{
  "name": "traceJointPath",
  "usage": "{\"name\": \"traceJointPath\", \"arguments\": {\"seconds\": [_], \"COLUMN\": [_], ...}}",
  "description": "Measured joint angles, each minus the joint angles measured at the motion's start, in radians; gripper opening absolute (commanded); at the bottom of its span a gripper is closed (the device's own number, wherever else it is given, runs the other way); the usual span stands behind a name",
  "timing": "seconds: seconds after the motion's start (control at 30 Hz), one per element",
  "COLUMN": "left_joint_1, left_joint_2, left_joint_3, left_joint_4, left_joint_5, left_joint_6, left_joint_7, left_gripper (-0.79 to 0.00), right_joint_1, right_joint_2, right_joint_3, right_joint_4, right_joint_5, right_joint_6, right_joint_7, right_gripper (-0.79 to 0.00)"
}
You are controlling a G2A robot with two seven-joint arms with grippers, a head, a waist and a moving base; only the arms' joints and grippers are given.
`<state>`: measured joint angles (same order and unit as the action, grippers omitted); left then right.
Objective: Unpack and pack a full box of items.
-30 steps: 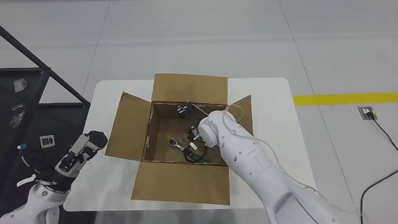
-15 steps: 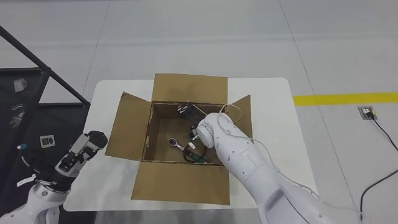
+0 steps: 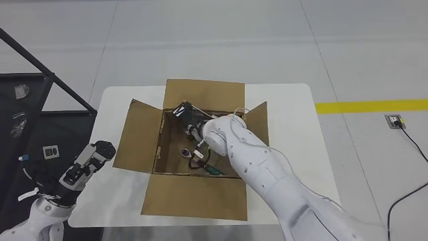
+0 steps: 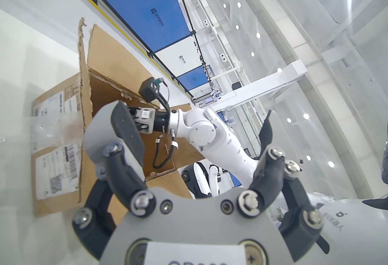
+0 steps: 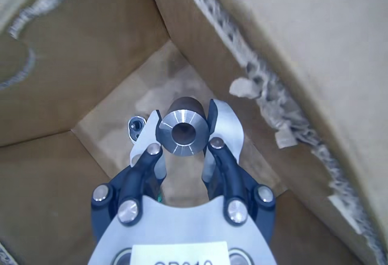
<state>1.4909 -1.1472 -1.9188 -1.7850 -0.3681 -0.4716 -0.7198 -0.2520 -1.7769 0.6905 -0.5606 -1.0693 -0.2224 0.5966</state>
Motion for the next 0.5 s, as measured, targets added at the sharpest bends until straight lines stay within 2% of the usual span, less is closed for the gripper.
{"name": "traceJointPath", "arguments": {"seconds": [0.07, 0.17, 0.3, 0.37, 0.5], "left_joint_1": [0.000, 0.000, 0.000, 0.000, 0.000], "left_joint_2": [0.000, 0.000, 0.000, 0.000, 0.000], "left_joint_3": [0.000, 0.000, 0.000, 0.000, 0.000], "left_joint_4": [0.000, 0.000, 0.000, 0.000, 0.000], "left_joint_5": [0.000, 0.000, 0.000, 0.000, 0.000], "left_joint_6": [0.000, 0.000, 0.000, 0.000, 0.000], "left_joint_7": [0.000, 0.000, 0.000, 0.000, 0.000], "left_gripper": [0.000, 0.000, 0.000, 0.000, 0.000], "right_joint_1": [-0.040, -0.151, -0.400, -0.508, -0.680], "right_joint_2": [0.028, 0.090, 0.182, 0.207, 0.233], "right_joint_3": [0.024, 0.094, 0.244, 0.306, 0.407], "right_joint_4": [-0.103, -0.355, -0.820, -0.997, -1.262], "right_joint_5": [-0.035, -0.113, -0.263, -0.326, -0.512], "right_joint_6": [0.015, 0.030, 0.029, 0.038, 0.190], "right_joint_7": [0.025, 0.110, 0.276, 0.318, 0.330], "right_gripper": [-0.785, -0.785, -0.785, -0.785, -0.785]}}
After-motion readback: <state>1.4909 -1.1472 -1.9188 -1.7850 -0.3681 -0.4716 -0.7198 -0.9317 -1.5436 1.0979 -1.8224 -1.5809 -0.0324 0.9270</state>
